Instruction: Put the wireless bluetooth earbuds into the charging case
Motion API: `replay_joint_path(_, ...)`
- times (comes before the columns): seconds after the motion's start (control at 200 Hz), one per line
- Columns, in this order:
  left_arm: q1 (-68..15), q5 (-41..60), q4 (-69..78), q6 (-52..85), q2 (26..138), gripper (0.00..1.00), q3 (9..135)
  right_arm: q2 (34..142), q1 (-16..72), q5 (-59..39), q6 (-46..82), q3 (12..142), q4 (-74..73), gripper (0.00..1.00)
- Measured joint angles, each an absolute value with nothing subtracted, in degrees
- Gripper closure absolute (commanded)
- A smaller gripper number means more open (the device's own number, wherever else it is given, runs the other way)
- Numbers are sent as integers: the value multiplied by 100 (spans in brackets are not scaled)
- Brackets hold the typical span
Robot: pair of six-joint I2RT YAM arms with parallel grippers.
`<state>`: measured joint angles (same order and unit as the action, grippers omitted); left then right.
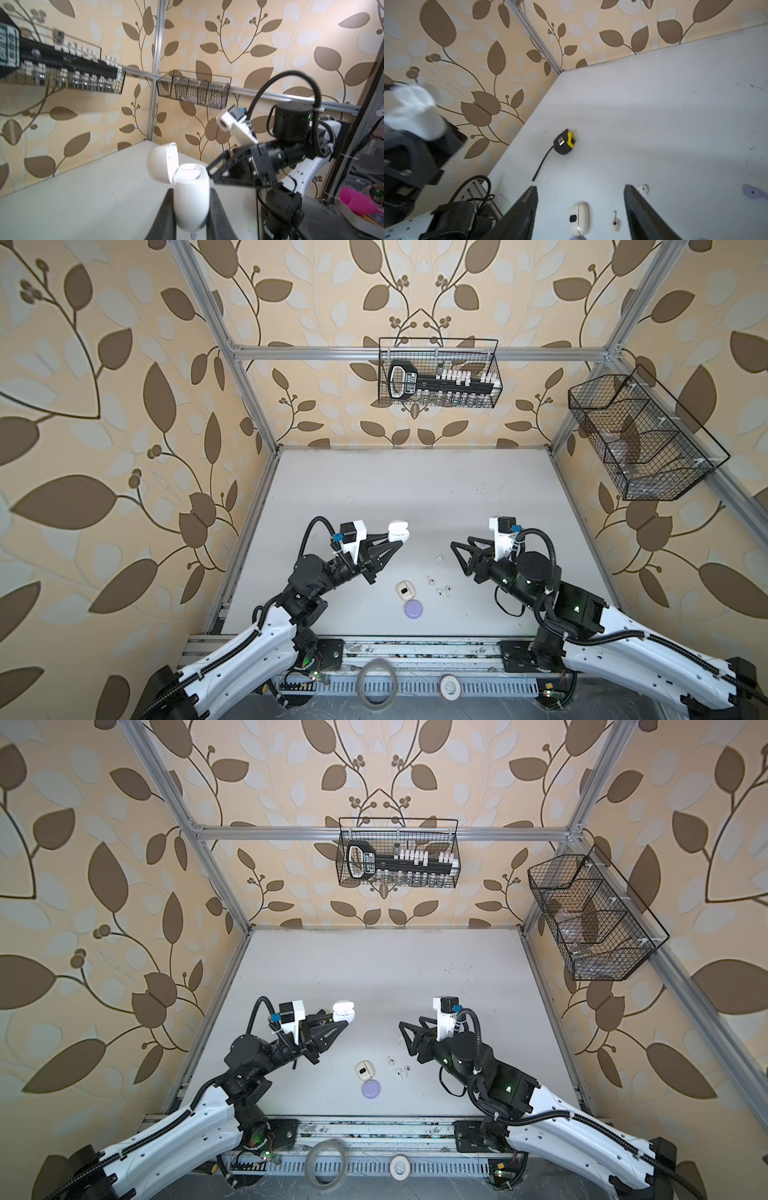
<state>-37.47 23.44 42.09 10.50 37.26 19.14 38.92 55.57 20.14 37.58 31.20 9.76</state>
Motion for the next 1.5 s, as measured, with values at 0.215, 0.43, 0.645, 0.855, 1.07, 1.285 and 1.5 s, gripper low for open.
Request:
replay_joint_path(0.215, -3747, 1780, 5566, 799, 4219, 100, 666, 5439, 5577, 2193, 3970, 2788, 1070, 42)
replay_joint_path(0.43, -3745, 1793, 4906, 213, 4584, 100, 652, 6560, 5577, 2204, 4071, 2788, 923, 41)
replay_joint_path(0.645, -3745, 1756, 4899, -117, 4163, 100, 701, 7548, 5380, 2003, 4045, 3166, 757, 42)
replay_joint_path(0.855, -3745, 1743, 4641, -287, 4047, 100, 701, 8394, 5094, 1737, 3938, 3601, 663, 40)
replay_joint_path(1.07, -3745, 1743, 4545, -303, 4058, 100, 701, 8949, 4958, 1682, 3820, 3983, 685, 40)
replay_joint_path(1.285, -3745, 1743, 4515, -303, 4060, 100, 701, 9231, 4757, 1645, 3704, 4198, 607, 46)
replay_joint_path(1.5, -3745, 1743, 4512, -303, 4060, 100, 701, 9365, 4790, 1605, 3640, 4303, 510, 52)
